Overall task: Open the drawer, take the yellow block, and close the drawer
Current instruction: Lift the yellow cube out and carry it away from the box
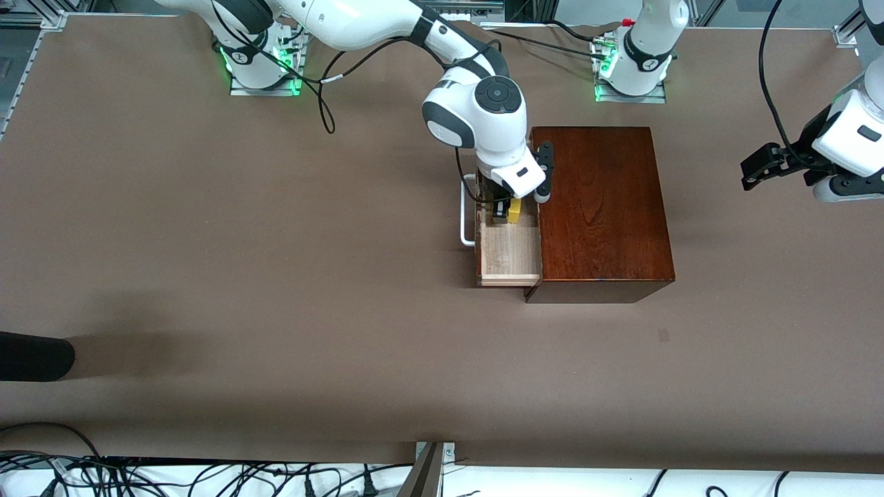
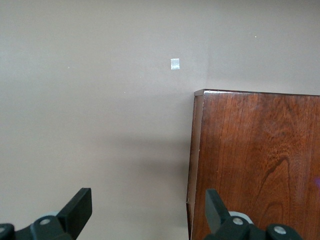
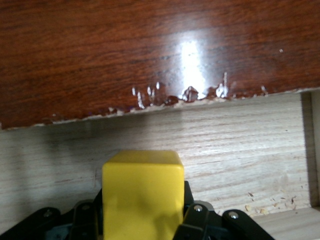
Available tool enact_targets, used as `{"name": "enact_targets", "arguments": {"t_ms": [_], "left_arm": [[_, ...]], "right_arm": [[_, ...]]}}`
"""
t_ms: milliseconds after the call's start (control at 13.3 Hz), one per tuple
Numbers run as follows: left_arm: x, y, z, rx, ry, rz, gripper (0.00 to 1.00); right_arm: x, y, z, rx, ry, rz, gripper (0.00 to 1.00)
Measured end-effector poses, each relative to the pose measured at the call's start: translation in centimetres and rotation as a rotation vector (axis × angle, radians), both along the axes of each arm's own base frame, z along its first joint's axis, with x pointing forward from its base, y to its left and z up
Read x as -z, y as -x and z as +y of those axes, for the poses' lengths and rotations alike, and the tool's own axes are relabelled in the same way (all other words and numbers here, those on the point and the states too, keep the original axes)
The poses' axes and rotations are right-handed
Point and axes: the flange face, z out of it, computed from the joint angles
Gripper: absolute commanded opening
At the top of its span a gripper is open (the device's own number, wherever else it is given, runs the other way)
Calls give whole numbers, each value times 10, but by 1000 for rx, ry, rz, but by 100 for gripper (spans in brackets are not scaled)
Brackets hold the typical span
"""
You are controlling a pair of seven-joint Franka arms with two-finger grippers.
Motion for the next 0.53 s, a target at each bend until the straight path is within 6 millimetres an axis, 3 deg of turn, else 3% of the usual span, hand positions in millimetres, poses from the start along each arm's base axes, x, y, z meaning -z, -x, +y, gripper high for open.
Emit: {"name": "enact_targets", "arguments": {"t_ms": [375,525], "left_arm": [[0,0,0,0,0,0,100],[0,0,0,0,0,0,100]], "right_arm": [[-2,0,-1,1,16,3,5],[-12,1,0,3,34,12,4]]}}
